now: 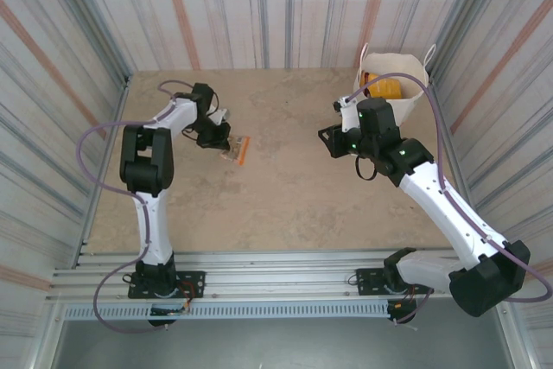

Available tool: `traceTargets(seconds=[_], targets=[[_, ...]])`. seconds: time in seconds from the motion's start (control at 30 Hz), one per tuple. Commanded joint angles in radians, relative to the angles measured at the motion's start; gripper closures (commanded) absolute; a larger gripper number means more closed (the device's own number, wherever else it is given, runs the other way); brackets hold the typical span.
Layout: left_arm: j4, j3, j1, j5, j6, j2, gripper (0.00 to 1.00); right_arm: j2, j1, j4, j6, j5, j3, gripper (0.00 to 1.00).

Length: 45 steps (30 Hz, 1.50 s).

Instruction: Place the snacks into the paper bag

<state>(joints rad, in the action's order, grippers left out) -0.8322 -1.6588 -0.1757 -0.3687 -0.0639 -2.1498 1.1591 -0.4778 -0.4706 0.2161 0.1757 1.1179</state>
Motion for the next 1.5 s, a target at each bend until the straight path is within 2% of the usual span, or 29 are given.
traceTargets(seconds=[0.0,0.37,0.47,0.63,0.73,0.93,1.23,1.47], targets=[[0.011,0.018,-0.001,-0.046,-0.002,0.108,0.99,-0.007,-0.005,0.031,0.033,-0.012,0.009,0.72],[0.152,0.137,-0.025,-0.198,-0.131,0.417,1.00,0.046,-0.019,0.260,0.248,0.146,-0.062,0.63],[0.243,0.174,-0.034,-0.277,-0.190,0.505,1.00,0.081,-0.025,0.309,0.275,0.189,-0.064,0.58],[0.486,0.256,-0.060,-0.428,-0.280,0.639,1.00,0.118,-0.025,0.421,0.317,0.253,-0.066,0.49],[0.591,0.279,-0.083,-0.476,-0.321,0.682,1.00,0.130,-0.024,0.493,0.335,0.291,-0.066,0.46],[0.698,0.292,-0.115,-0.541,-0.357,0.702,1.00,0.155,-0.017,0.630,0.383,0.376,-0.068,0.39],[0.742,0.289,-0.160,-0.594,-0.338,0.699,1.00,0.191,0.006,0.799,0.459,0.449,-0.051,0.41],[0.757,0.289,-0.173,-0.620,-0.326,0.697,1.00,0.207,0.014,0.819,0.489,0.474,-0.040,0.62]])
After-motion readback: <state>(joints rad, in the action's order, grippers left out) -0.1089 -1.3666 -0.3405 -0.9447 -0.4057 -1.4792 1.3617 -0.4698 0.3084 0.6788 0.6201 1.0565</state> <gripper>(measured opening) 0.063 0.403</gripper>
